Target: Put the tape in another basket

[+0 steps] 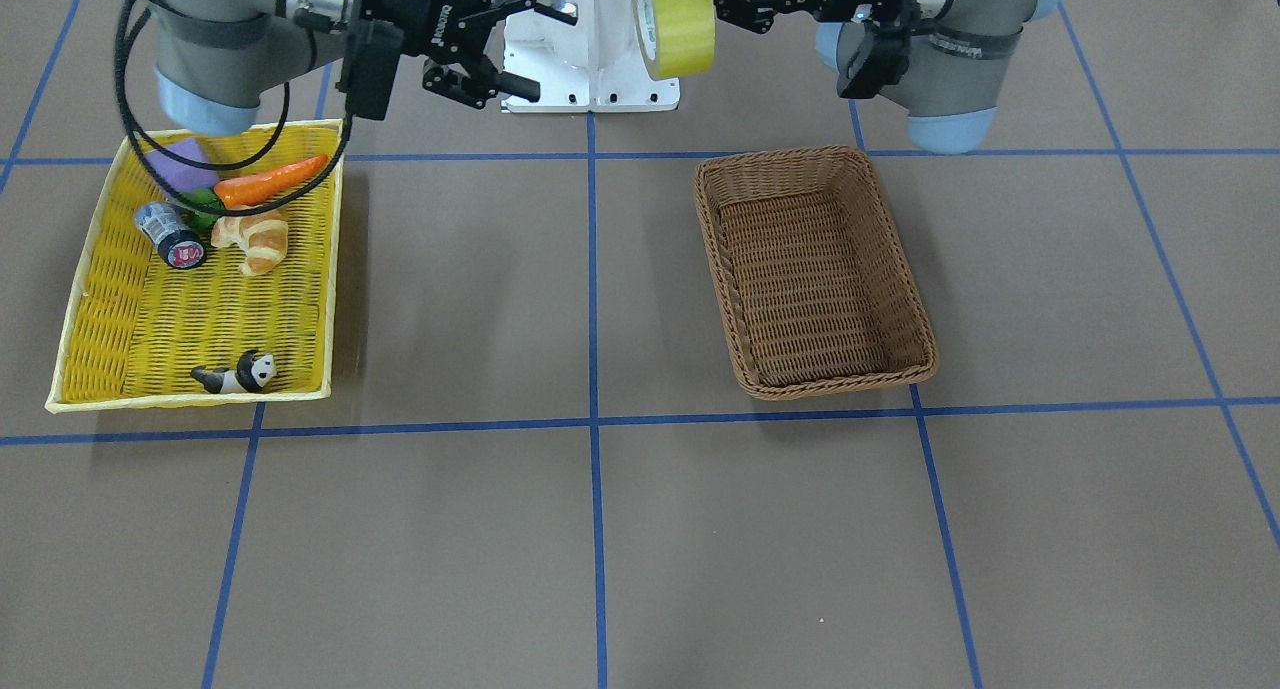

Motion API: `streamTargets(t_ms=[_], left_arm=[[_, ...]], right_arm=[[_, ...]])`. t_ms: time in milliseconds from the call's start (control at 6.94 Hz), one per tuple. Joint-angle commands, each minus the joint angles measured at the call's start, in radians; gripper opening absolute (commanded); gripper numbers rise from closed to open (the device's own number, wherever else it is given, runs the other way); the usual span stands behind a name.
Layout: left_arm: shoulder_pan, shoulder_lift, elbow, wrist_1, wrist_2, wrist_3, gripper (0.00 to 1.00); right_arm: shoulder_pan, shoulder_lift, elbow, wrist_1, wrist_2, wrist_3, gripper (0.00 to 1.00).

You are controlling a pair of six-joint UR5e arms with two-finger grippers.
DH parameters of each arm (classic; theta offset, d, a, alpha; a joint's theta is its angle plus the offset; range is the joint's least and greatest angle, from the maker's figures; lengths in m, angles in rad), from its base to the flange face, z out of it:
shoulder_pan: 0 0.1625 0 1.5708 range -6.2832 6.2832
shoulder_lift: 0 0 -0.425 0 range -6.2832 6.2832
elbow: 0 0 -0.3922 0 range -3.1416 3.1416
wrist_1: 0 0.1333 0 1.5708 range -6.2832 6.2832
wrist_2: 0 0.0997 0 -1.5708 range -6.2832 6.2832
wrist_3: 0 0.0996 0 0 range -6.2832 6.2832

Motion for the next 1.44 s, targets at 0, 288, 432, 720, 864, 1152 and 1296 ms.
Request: streamTargets(t_ms=[0,288,432,720,864,1152,1296], left_arm=[[-0.156,0.032,0.007,0.197,-0.114,0.084,0.0],[-0.308,0.027,0.003,0.544,-0.414,0.336,0.0],[-0.327,0.044,0.01,0.615,-0.435,0.432,0.0],[-0.325,0.064,0.006,0.767,-0.44,0.579,0.0],[-0.325,0.078,0.007,0.774,-0.44,0.603,0.0],[-0.316,0.079,-0.003,0.879,-0.439,0.697,0.0],[-0.315,0.078,-0.019,0.962,-0.439,0.742,0.0]], right_arm=[[0.219,-0.007,-0.125,-0.015,0.192,-0.085,1.0],[0.432,-0.033,-0.202,-0.214,0.323,-0.419,1.0],[0.483,-0.05,-0.204,-0.358,0.32,-0.611,1.0],[0.537,-0.051,-0.209,-0.525,0.242,-0.833,1.0],[0.549,-0.056,-0.203,-0.55,0.16,-0.925,1.0],[0.568,-0.083,-0.203,-0.66,0.079,-1.107,1.0],[0.597,-0.084,-0.186,-0.835,0.091,-1.262,1.0]])
